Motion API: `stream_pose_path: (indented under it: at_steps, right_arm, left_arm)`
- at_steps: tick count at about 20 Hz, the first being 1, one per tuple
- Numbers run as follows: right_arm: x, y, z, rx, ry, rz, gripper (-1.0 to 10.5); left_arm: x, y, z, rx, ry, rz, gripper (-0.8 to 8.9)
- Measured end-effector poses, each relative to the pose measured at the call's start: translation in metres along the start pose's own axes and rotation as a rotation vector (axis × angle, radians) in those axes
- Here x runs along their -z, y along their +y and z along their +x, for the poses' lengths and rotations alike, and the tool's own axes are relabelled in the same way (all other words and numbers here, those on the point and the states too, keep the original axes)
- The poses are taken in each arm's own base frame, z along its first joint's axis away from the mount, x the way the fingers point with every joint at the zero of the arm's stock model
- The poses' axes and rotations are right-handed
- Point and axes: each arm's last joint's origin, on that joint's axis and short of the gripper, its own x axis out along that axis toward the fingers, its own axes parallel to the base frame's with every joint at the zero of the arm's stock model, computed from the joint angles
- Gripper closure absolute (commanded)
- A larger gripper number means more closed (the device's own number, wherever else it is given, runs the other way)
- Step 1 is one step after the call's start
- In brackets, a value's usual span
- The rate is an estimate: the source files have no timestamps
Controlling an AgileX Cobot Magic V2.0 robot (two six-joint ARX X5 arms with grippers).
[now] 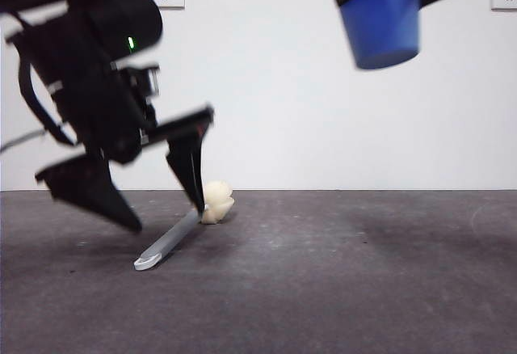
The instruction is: Pick up the cup brush,pick up the cup,insert the brush into the cup,clean the cup,put the cup brush back,put the cup back to the fixed position on the table
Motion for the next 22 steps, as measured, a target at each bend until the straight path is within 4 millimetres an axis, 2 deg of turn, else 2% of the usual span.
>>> stream_pose_path:
  at_steps: [5,9,12,15,22]
  right_arm:
    - [0.056,-0.021,0.052,-0.032,0.04,0.062,9.6]
    - [0.077,-0.043,0.087,-0.047,0.014,0.111,9.6]
    - [0.098,-0.046,0.116,-0.076,0.03,0.122,9.6]
    - [0.114,-0.045,0.134,-0.078,0.035,0.123,9.6]
    - [0.126,-0.045,0.143,-0.078,0.048,0.098,9.6]
  left_arm:
    - [-0.002,-0.011,-0.063,0.136,-0.097,0.062,4.29]
    - [0.004,-0.014,-0.113,0.187,-0.205,0.115,4.32]
    - [0.009,-0.014,-0.136,0.205,-0.256,0.141,4.32]
    - [0.014,-0.013,-0.143,0.202,-0.255,0.152,4.32]
    - [0.015,-0.011,-0.142,0.167,-0.241,0.162,4.32]
